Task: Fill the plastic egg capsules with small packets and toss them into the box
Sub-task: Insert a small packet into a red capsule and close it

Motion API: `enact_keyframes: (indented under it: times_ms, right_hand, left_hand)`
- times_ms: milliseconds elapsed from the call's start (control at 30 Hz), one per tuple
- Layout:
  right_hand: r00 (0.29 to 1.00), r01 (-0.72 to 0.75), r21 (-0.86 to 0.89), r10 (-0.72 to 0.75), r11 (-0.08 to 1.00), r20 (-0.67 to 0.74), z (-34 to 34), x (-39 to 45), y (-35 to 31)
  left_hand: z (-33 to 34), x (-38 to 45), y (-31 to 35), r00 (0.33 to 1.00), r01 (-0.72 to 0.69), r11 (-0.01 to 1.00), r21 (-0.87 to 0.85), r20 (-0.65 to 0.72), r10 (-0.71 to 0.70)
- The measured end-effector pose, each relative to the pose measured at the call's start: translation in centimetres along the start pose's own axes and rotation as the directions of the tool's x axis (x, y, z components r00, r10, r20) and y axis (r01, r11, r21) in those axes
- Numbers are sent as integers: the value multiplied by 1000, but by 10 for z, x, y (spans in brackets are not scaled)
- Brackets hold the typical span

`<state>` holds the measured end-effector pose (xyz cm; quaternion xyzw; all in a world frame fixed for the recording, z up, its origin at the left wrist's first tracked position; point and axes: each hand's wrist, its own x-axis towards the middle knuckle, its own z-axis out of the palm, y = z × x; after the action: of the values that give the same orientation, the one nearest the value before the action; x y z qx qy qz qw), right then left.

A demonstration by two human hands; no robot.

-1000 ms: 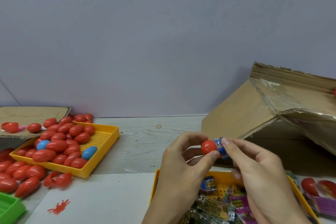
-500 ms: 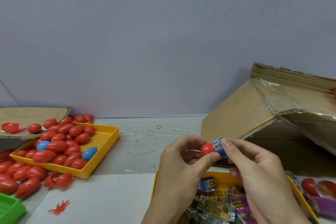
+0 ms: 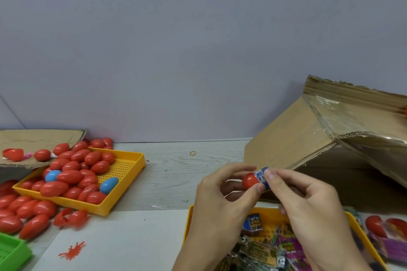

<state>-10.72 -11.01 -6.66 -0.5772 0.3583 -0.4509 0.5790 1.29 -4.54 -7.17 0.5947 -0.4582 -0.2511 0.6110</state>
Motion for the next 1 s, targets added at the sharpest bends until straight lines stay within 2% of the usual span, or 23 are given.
enact_keyframes:
  times_ms: [133,267,433,633,833,1000]
  right_hand:
    - [999,40,-72,-37,997,39,-2,0,3]
    - [991,116,-228,-97,967,95,-1,-2,7]
    - [961,277,-472,-244,837,130,10,-5,9]
    - [907,376,-610,-412,698,89,10,-4,17]
    - [886,406,-584,-460,703,62,7,-4,14]
    - [876,459,-526,-463,716,133,8,-5,11]
  left_hand:
    - [0,0,0,999,-14,1000,-16,-44,13]
    - [-1,2,-1,995,-5,998,-68,-95,-1]
    - [0,2,2,992,-3,989,-150,-125,-16]
    - [2,1,1,994,19,987,-157,-99,-35]
    - [1,3,-2,994,46,987,-155,-91,-60]
    - [2,1,-3,996,86,985,-147,-14,-89]
